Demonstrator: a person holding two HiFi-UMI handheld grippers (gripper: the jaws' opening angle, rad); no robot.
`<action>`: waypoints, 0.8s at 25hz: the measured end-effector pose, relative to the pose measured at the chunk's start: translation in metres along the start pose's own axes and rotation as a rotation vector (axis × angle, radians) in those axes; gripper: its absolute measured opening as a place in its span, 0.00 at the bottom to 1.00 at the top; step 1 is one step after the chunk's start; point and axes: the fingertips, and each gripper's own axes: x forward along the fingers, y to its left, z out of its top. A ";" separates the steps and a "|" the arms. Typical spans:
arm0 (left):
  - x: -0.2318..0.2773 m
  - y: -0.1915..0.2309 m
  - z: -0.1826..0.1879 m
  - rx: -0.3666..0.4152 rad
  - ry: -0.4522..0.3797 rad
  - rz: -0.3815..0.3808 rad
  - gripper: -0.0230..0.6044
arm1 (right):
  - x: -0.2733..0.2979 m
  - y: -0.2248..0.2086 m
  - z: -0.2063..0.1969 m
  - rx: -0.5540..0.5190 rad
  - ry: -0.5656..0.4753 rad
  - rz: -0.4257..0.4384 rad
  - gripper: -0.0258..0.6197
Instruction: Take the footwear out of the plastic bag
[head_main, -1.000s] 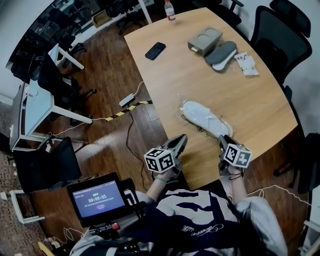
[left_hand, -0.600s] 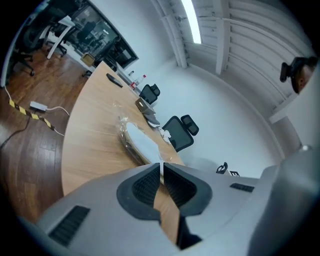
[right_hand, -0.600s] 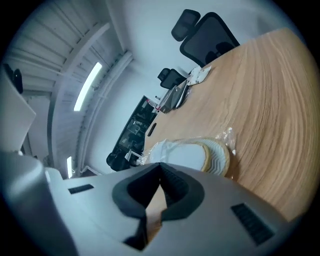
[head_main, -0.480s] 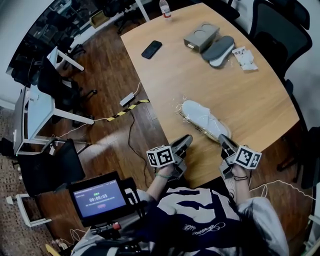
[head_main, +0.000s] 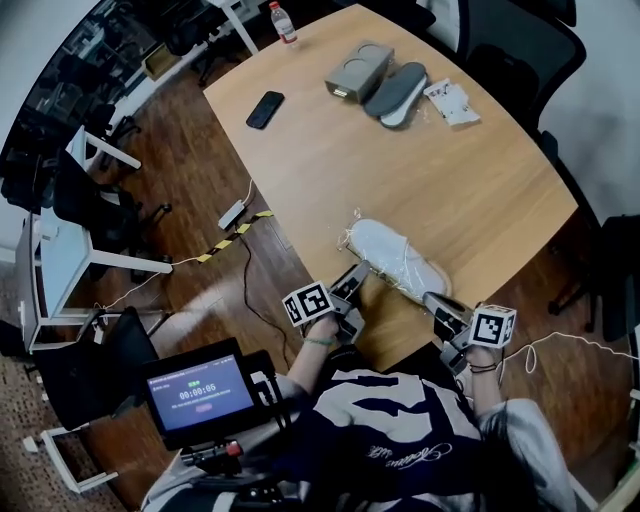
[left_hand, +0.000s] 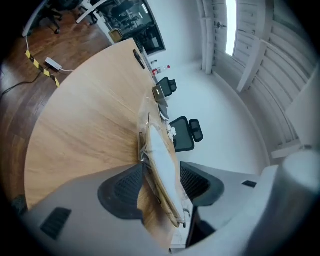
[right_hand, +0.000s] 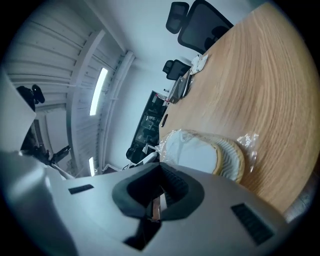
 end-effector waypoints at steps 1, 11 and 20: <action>0.007 0.002 -0.005 -0.014 0.009 -0.003 0.40 | -0.003 0.000 0.001 0.007 -0.017 0.021 0.04; 0.022 -0.011 -0.028 -0.099 0.063 -0.089 0.40 | -0.037 0.018 0.020 0.062 -0.214 0.128 0.04; 0.021 -0.036 -0.046 -0.221 0.117 -0.195 0.45 | -0.053 0.031 0.042 0.095 -0.341 0.212 0.04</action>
